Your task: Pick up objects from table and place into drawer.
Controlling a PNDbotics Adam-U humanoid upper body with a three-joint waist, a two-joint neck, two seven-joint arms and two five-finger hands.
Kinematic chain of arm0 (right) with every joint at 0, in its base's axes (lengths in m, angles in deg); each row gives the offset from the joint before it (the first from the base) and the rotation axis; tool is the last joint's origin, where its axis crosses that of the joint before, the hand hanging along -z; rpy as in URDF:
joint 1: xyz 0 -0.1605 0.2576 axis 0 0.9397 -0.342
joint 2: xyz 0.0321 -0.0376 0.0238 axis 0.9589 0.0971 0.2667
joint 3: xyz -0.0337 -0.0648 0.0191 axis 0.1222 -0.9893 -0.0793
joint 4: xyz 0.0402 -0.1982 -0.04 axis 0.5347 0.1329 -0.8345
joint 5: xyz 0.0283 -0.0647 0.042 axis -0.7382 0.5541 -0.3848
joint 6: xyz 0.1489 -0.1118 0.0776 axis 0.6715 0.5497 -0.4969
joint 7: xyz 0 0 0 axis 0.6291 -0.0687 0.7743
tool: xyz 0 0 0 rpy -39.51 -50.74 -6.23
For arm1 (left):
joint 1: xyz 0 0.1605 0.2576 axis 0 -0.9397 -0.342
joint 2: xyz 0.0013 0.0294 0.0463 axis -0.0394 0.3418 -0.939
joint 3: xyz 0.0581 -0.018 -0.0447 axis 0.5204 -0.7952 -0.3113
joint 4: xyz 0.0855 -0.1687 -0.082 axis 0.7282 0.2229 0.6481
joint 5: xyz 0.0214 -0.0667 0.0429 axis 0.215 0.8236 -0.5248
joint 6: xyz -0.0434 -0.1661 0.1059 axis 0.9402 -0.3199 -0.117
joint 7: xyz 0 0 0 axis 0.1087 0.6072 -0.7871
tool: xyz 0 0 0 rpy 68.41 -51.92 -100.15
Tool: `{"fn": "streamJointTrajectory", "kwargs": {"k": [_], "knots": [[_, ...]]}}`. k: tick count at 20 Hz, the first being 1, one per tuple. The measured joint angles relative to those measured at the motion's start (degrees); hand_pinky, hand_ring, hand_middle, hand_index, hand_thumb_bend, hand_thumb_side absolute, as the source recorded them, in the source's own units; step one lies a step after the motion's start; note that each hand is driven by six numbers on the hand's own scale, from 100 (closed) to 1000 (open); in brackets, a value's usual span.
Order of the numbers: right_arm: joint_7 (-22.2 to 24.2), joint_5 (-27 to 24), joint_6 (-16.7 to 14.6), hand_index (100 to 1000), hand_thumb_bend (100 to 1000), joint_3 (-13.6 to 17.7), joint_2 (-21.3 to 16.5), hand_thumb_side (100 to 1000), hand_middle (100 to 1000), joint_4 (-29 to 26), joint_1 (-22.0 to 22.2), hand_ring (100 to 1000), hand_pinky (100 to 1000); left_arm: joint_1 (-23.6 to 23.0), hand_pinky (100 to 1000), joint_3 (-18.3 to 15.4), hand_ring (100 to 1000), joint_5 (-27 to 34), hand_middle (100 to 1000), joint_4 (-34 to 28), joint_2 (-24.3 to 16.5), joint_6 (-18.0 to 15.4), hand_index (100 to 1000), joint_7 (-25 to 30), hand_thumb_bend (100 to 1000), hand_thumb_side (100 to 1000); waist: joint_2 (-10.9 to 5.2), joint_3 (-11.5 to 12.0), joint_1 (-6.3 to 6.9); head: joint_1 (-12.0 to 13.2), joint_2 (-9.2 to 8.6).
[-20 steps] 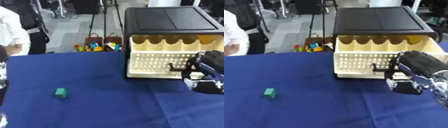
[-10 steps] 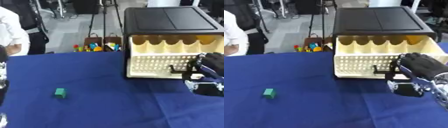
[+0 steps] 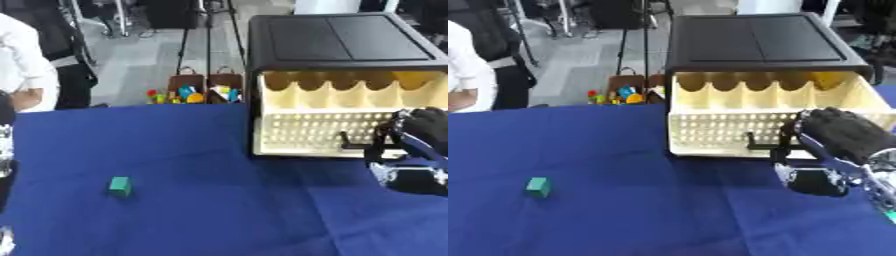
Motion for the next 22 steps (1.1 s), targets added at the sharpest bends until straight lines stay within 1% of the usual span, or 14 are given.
{"fn": "streamJointTrajectory", "kwargs": {"k": [8, 9, 10, 12, 13, 17, 21, 22], "knots": [[-0.8, -0.3, -0.7, 525, 100, 0.0, 0.0, 399, 317, 0.0, 0.0, 190, 100, 0.0, 791, 0.0, 968, 0.0, 851, 0.0, 0.0, 0.0, 914, 0.0, 330, 1000, 0.00, 0.0, -0.04, 0.0, -0.07], [-0.9, -0.3, -0.8, 545, 100, 0.0, 0.0, 401, 317, 0.0, 0.0, 191, 100, 0.0, 791, 0.0, 968, 0.0, 851, 0.0, 0.0, 0.0, 914, 0.0, 330, 1000, 0.00, 0.0, -0.04, 0.0, -0.07], [-1.0, -0.4, -0.9, 589, 100, 0.0, 0.0, 405, 318, 0.0, 0.0, 192, 100, 0.0, 791, 0.0, 968, 0.0, 851, 0.0, 0.0, 0.0, 914, 0.0, 329, 1000, 0.00, 0.0, -0.04, 0.0, -0.07], [-1.2, -0.4, -1.1, 620, 100, -0.1, 0.0, 432, 321, 0.0, -0.3, 195, 100, 0.0, 791, 0.0, 968, 0.0, 851, 0.0, 0.0, 0.0, 914, 0.0, 330, 1000, 0.00, 0.1, -0.07, 0.0, -0.07], [-1.2, -0.4, -1.1, 631, 100, -0.1, 0.0, 417, 321, 0.0, -0.6, 197, 100, 0.0, 791, 0.0, 968, 0.0, 851, 0.0, 0.0, 0.0, 914, 0.0, 330, 1000, 0.00, 0.1, -0.11, 0.0, -0.07], [-1.2, -0.4, -1.5, 648, 100, 0.0, -0.6, 449, 325, 0.0, -1.6, 204, 100, -0.1, 791, 0.0, 968, 0.0, 852, 0.0, 0.0, 0.0, 914, 0.0, 330, 1000, -0.07, 0.1, -0.22, 0.0, -0.07], [-0.8, -0.3, -2.1, 671, 179, 0.0, -1.0, 474, 333, 0.0, -2.0, 211, 100, -0.1, 790, 0.0, 968, 0.0, 852, 0.0, 0.0, -0.1, 914, 0.1, 328, 1000, -0.20, 0.1, -0.25, 0.0, -0.07], [-0.7, -0.2, -2.4, 671, 179, 0.0, -1.0, 474, 333, 0.0, -2.0, 211, 100, -0.1, 790, 0.0, 968, 0.0, 852, 0.0, 0.0, -0.1, 914, 0.2, 328, 1000, -0.27, 0.1, -0.28, 0.0, -0.07]]}}
